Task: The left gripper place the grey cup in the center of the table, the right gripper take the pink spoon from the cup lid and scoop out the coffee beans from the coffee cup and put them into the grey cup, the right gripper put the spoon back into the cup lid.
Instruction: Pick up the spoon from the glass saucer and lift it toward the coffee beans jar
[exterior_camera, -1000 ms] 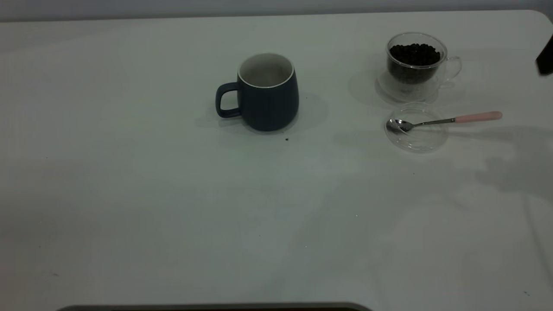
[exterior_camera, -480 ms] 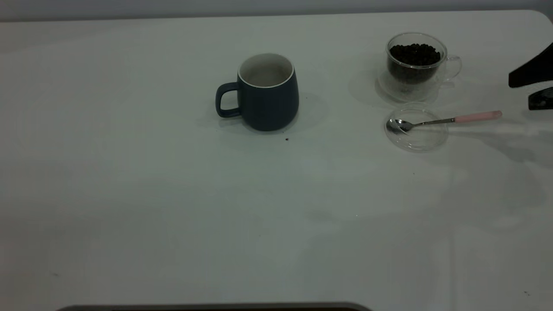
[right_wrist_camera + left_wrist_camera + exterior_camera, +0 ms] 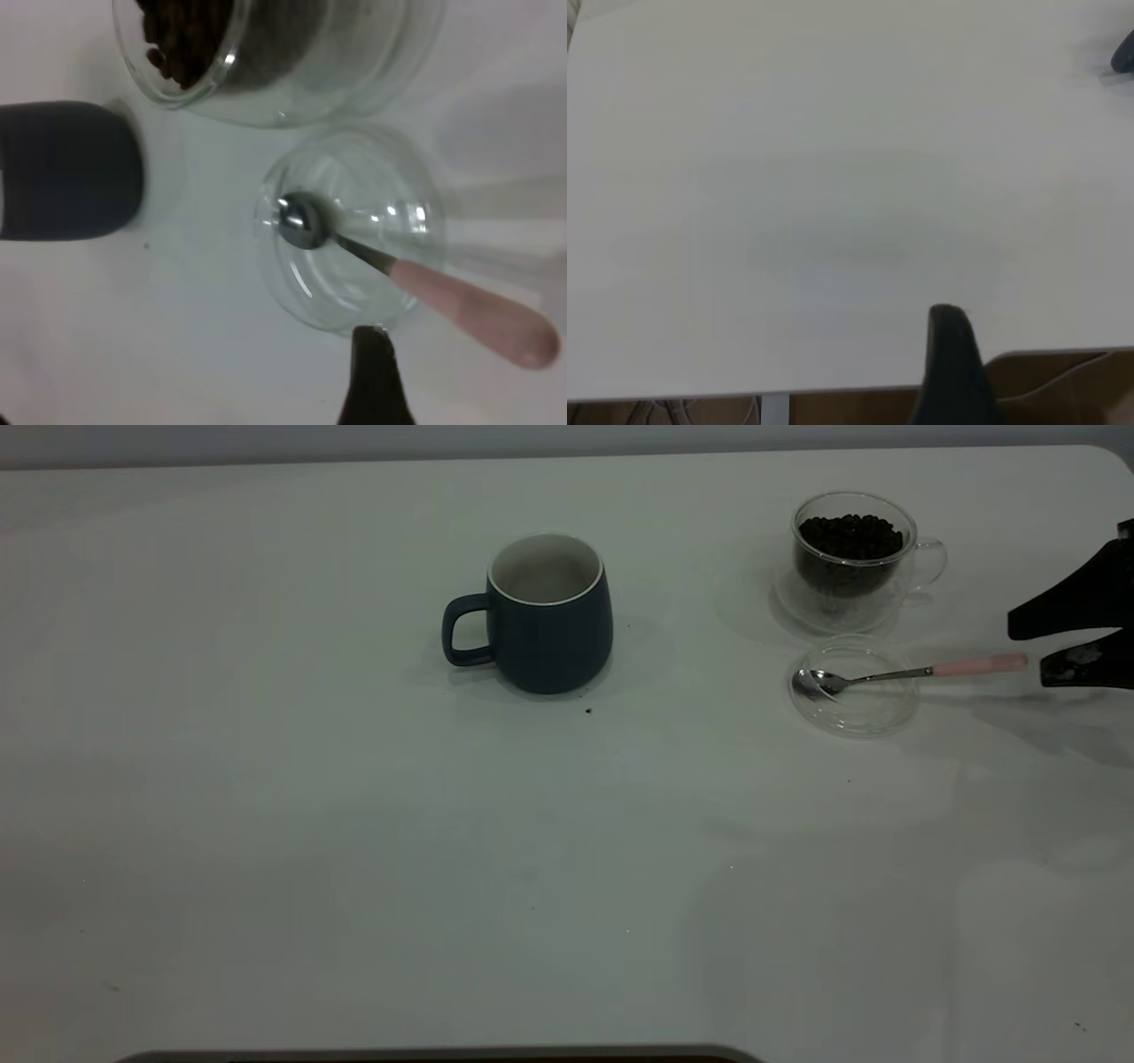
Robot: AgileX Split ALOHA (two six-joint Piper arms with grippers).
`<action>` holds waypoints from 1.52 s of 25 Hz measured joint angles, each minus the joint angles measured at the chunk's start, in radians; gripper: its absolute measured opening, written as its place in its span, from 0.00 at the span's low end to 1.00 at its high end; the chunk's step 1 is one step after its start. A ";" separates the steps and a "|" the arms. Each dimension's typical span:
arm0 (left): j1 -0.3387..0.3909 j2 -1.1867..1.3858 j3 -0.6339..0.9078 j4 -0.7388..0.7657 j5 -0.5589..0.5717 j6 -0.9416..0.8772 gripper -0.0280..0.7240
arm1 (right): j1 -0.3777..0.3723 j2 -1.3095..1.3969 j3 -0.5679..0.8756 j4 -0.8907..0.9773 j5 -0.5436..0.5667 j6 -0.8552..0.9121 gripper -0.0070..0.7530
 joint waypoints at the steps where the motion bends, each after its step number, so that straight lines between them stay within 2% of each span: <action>1: 0.000 0.000 0.000 0.000 0.000 0.000 0.79 | 0.003 0.009 -0.004 0.005 0.009 0.000 0.78; 6: 0.000 0.000 0.000 0.000 0.000 0.000 0.79 | 0.017 0.049 -0.021 0.009 0.014 -0.001 0.78; 14: 0.000 0.000 0.000 0.000 0.000 0.000 0.79 | 0.086 0.089 -0.028 0.084 0.021 -0.057 0.78; 23: 0.000 0.000 0.000 0.000 0.000 0.000 0.79 | 0.095 0.098 -0.029 0.108 0.021 -0.069 0.76; 25: 0.000 0.000 0.000 0.000 0.000 0.000 0.79 | 0.095 0.098 -0.029 0.108 0.021 -0.070 0.72; 28: 0.000 0.000 0.000 0.000 0.000 0.000 0.79 | 0.095 0.098 -0.029 0.107 0.021 -0.071 0.60; 30: 0.000 0.000 0.000 0.000 0.000 0.000 0.79 | 0.095 0.098 -0.029 0.105 0.021 -0.071 0.49; 33: 0.000 0.000 0.000 0.000 0.000 0.000 0.79 | 0.095 0.098 -0.029 0.094 0.030 -0.067 0.27; 35: 0.000 0.000 0.000 0.000 0.000 0.000 0.79 | 0.095 0.098 -0.029 0.092 0.076 -0.064 0.15; 38: 0.000 0.000 0.000 0.000 0.000 0.000 0.79 | 0.095 0.096 -0.029 0.083 0.093 -0.063 0.14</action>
